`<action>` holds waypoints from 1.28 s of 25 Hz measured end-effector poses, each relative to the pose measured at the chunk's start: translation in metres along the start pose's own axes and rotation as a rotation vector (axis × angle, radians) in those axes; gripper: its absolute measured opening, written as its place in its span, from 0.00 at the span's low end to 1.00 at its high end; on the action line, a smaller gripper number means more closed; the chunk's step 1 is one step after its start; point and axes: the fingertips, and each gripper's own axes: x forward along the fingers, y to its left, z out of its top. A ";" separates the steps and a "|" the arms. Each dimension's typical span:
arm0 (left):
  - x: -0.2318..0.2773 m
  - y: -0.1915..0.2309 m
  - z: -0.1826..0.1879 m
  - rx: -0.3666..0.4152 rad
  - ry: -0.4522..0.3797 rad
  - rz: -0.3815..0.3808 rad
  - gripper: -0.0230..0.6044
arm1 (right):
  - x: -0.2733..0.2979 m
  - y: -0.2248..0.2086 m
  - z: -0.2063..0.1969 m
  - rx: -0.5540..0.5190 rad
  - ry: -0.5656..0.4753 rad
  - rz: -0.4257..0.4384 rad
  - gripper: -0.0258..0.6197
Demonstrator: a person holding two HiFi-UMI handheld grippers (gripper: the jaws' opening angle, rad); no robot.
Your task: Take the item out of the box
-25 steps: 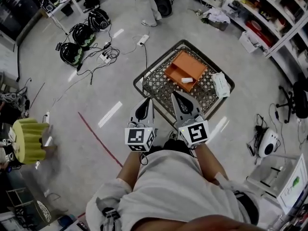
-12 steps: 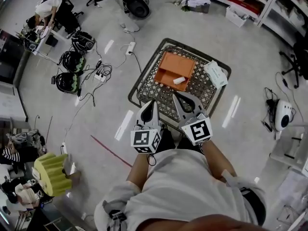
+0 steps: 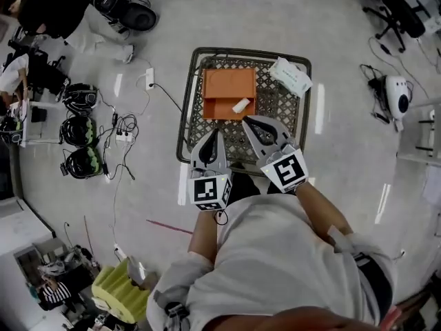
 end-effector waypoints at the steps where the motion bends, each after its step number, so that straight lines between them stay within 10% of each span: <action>1: 0.008 0.006 0.000 0.008 0.005 -0.032 0.05 | 0.009 -0.001 -0.002 0.007 0.004 -0.017 0.05; 14: 0.102 0.026 -0.055 0.111 0.225 -0.451 0.05 | 0.031 -0.048 -0.043 0.091 0.130 -0.396 0.05; 32: 0.132 -0.010 -0.125 0.127 0.437 -0.711 0.05 | -0.017 -0.053 -0.112 0.202 0.257 -0.681 0.05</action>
